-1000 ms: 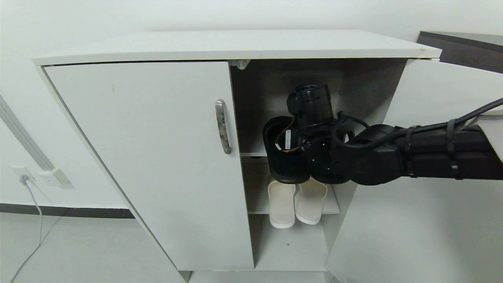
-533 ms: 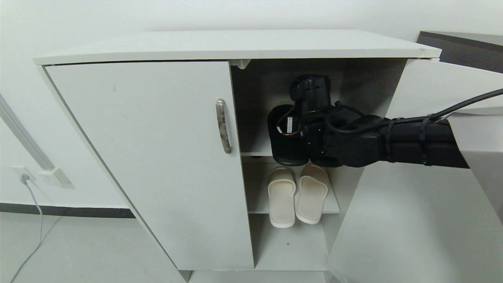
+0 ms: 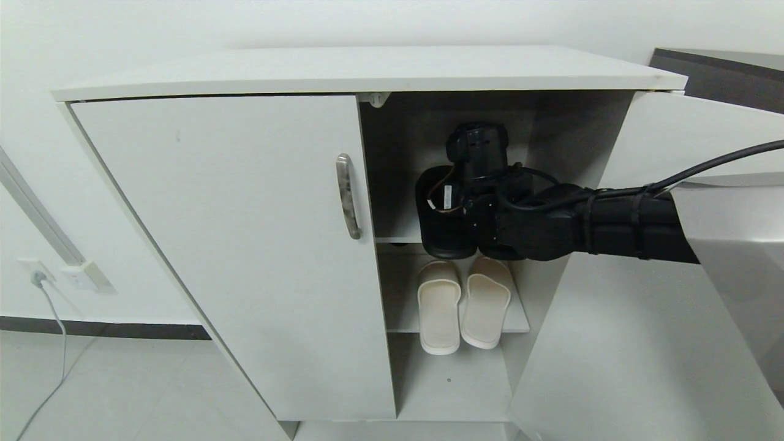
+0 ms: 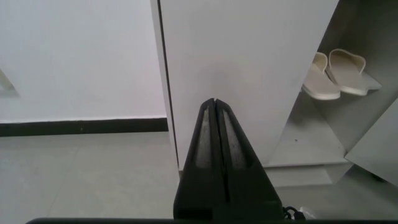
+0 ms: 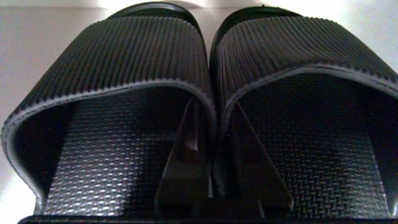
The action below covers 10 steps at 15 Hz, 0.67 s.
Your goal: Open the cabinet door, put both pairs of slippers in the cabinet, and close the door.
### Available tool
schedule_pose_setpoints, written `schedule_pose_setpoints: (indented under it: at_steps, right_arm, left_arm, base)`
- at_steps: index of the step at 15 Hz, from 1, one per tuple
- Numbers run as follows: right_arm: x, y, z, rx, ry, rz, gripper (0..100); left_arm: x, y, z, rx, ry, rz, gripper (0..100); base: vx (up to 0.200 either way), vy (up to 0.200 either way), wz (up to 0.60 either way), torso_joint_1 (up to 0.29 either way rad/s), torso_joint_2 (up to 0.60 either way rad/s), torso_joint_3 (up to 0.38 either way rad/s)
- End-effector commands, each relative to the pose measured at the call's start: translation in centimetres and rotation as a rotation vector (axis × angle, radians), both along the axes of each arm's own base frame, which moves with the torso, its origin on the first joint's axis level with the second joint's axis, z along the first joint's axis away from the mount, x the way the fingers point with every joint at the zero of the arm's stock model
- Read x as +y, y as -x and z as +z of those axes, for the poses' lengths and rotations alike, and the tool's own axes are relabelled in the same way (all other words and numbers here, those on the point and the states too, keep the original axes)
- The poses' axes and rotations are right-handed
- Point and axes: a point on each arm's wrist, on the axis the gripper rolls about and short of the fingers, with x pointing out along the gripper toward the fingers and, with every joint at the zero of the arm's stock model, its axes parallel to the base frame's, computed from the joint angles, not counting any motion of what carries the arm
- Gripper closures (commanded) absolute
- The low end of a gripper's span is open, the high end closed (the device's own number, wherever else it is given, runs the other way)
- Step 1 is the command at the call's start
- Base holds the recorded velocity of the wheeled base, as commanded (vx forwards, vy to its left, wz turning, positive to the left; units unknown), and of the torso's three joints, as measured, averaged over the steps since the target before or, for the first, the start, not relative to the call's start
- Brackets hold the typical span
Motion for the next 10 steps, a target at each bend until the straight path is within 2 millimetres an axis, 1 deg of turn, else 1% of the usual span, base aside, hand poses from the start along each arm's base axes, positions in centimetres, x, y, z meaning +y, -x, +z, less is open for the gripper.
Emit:
schedule_pose_setpoints:
  at_steps: [1,4,5,6,8,10]
  right_arm:
    - [0.3,-0.4,-0.7,0.009,0.008,-0.001,100]
    - [0.5,-0.7,-1.0,0.008,0.007,-0.001,100]
    - [0.6,-0.7,-1.1,0.011,0.01,-0.001,0]
    - [0.6,-0.7,-1.2,0.015,0.013,-0.001,0]
    - [0.4,-0.4,-0.9,0.012,0.01,-0.003,0]
    - [0.2,1.0,-0.5,0.022,0.017,0.014,0]
  left_arm:
    - [0.0,0.0,0.0,0.002,0.0,0.0,100]
    - [0.0,0.0,0.0,0.002,0.002,0.0,100]
    - [0.0,0.0,0.0,0.002,0.0,0.0,100]
    - [0.0,0.0,0.0,0.002,0.0,0.0,100]
    - [0.0,0.0,0.0,0.002,0.0,0.0,100]
    - [0.0,0.0,0.0,0.002,0.002,0.0,100]
  base:
    - [0.0,0.0,0.0,0.0,0.0,0.0]
    - [0.0,0.0,0.0,0.0,0.0,0.0]
    - [0.0,0.0,0.0,0.0,0.0,0.0]
    - [0.0,0.0,0.0,0.0,0.0,0.0]
    - [0.0,0.0,0.0,0.0,0.0,0.0]
    - [0.0,0.0,0.0,0.0,0.0,0.0]
